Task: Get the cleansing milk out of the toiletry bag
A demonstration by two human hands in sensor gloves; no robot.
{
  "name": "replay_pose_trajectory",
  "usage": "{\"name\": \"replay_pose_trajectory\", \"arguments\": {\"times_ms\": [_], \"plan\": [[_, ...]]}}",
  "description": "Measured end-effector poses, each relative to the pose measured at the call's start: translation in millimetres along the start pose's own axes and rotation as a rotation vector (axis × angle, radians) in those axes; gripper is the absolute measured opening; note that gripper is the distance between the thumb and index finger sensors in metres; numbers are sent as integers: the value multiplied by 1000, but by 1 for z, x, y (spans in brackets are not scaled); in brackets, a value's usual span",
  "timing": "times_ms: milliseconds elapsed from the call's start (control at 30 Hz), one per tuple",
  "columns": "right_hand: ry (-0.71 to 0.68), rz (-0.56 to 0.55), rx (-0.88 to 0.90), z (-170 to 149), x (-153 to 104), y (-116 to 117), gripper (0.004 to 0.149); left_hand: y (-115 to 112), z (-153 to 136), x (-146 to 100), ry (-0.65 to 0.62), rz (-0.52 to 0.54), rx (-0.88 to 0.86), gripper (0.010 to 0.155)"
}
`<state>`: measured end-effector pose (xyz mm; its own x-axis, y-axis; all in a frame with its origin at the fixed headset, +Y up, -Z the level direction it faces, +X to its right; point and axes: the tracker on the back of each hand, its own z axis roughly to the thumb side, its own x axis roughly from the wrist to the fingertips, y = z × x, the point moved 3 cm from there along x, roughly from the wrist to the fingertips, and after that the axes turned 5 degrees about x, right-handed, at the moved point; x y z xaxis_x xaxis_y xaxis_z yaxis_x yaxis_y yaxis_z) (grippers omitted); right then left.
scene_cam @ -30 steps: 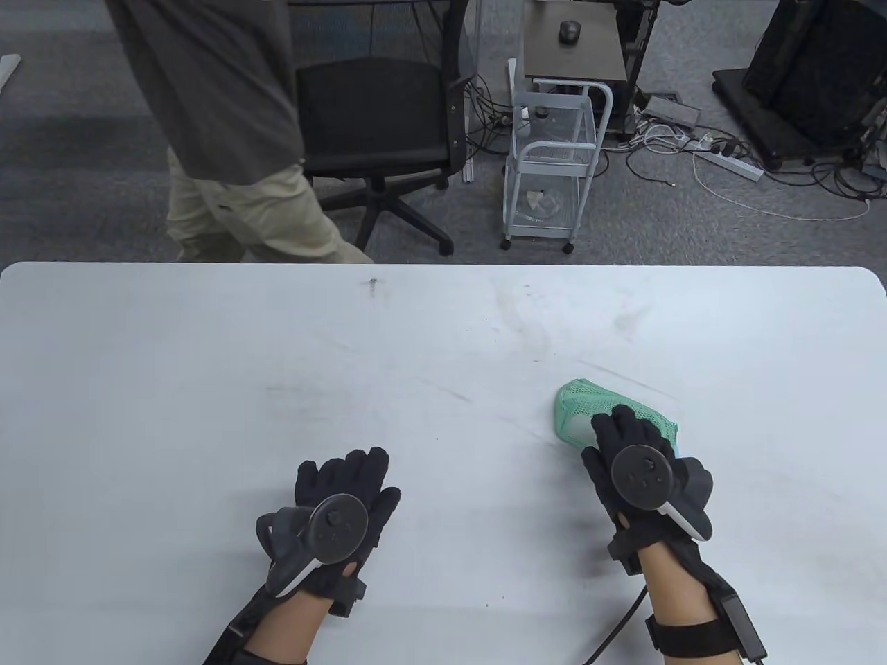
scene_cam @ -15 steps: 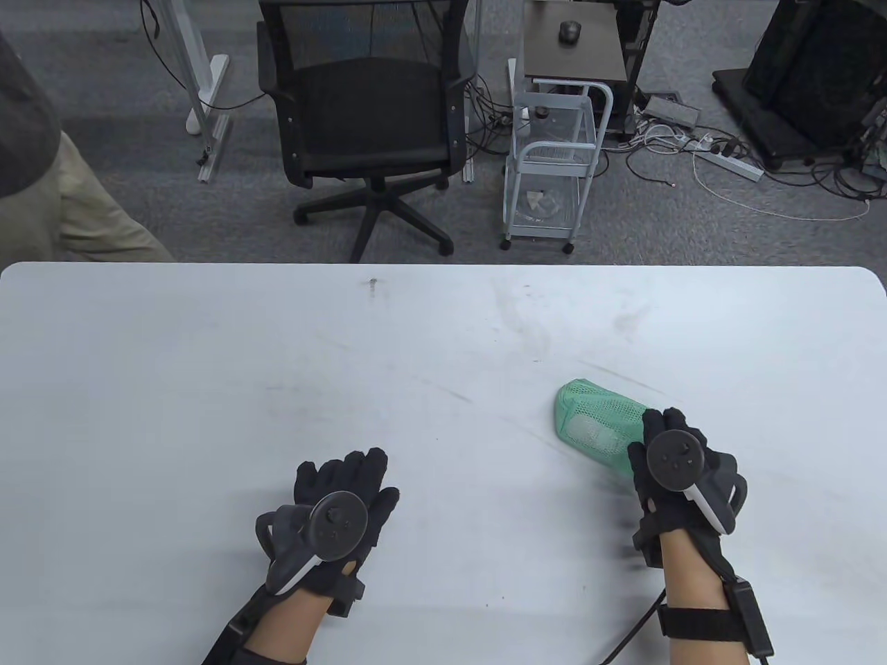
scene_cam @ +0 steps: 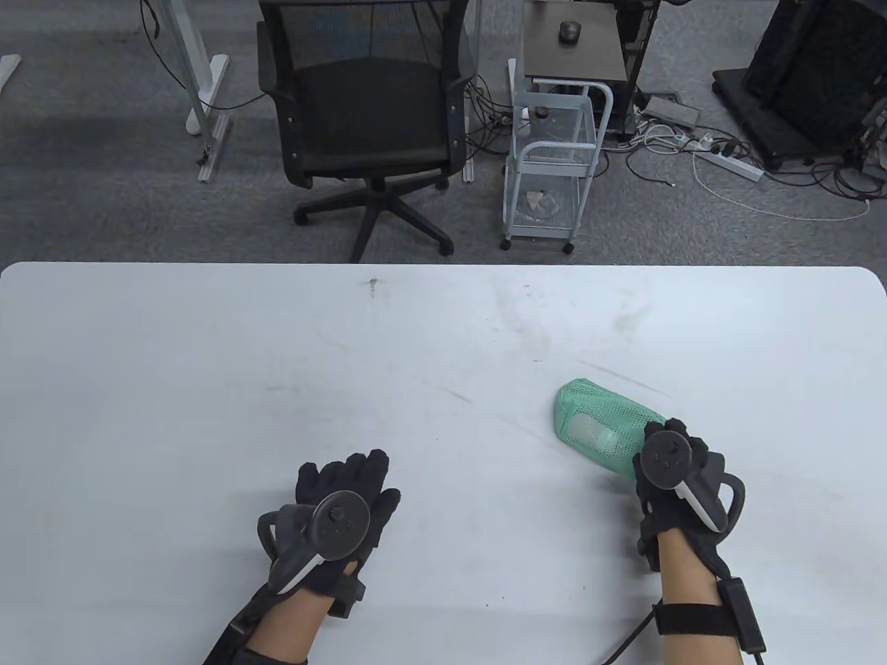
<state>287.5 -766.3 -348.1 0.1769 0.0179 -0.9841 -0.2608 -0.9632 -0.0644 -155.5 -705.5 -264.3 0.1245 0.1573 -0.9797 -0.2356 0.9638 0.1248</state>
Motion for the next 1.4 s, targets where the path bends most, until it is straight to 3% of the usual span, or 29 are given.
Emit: {"name": "replay_pose_trajectory", "arguments": {"times_ms": [433,1000,1400], "plan": [[-60,-88,-77,8,-1,-3,38,-2,-1,0,5,-11,-4,60],[-210,-280,-34,28,-13,-26,36,-2,-3,1,9,-8,-10,60],[-372,-339,3,57,-31,-39,35,-3,-4,1,9,-4,-21,60]]}}
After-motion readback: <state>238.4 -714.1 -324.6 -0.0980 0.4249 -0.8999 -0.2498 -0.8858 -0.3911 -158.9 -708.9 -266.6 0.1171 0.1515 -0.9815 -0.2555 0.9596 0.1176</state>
